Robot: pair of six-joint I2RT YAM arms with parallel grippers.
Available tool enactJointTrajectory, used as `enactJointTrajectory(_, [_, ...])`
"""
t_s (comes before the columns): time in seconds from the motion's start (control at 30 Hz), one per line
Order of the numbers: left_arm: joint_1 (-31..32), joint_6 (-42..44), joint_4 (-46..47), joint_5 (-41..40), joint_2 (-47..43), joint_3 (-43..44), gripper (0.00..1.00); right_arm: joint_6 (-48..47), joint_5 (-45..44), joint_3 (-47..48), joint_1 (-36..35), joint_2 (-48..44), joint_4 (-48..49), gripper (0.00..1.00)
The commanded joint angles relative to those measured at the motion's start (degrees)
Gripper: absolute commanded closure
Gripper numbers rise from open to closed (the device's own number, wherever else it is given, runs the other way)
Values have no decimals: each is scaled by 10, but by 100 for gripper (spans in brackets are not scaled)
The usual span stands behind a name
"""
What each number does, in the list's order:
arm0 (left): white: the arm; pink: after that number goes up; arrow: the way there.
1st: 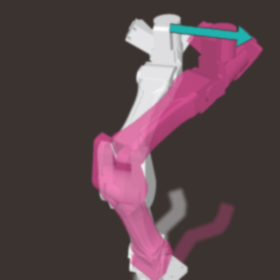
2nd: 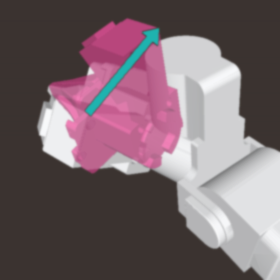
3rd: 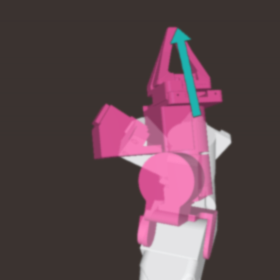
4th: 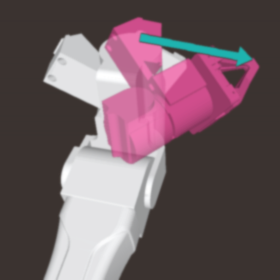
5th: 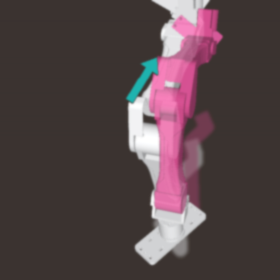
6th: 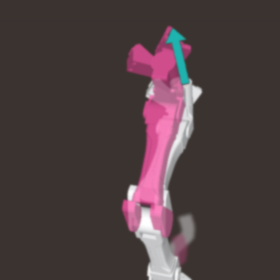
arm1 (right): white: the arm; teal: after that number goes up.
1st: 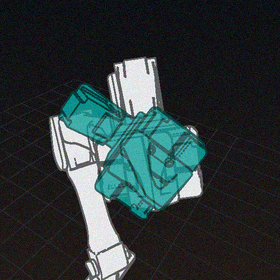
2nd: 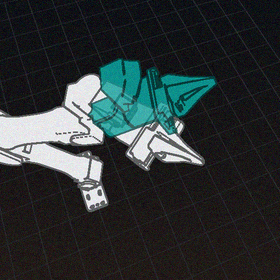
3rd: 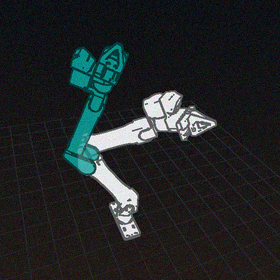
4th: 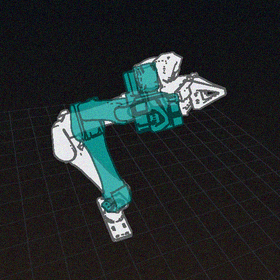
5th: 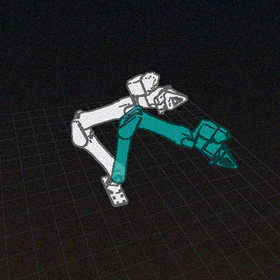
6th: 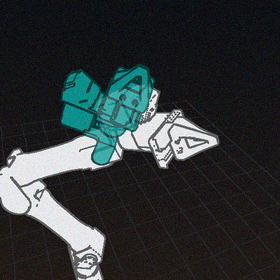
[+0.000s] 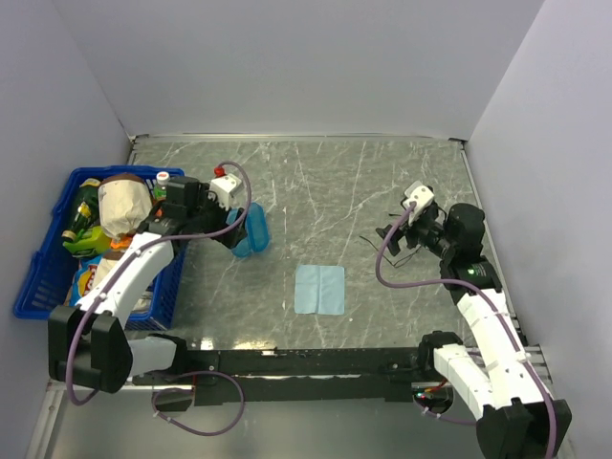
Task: Organize the sunglasses
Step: Close the opened sunglasses case at the center of the board.
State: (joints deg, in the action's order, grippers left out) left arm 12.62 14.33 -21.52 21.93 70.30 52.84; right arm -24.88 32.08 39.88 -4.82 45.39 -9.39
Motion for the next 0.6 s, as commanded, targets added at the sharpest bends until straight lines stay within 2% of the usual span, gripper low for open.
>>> enactJointTrajectory(0.0, [-1, 6, -3, -31, 20, 17, 4, -47, 24, 44, 2, -4, -77, 0])
enactJointTrajectory(0.23, [-1, -5, 0, -42, 96, 38, 4, -26, -17, 72, -22, 27, -150, 3])
enactJointTrajectory(0.37, [-1, -20, -2, -24, 142, 57, 4, -21, -90, 80, -66, 48, -164, 6])
enactJointTrajectory(0.57, [5, -15, -11, 24, 164, 74, 4, -78, -59, 25, -107, 51, -134, 7])
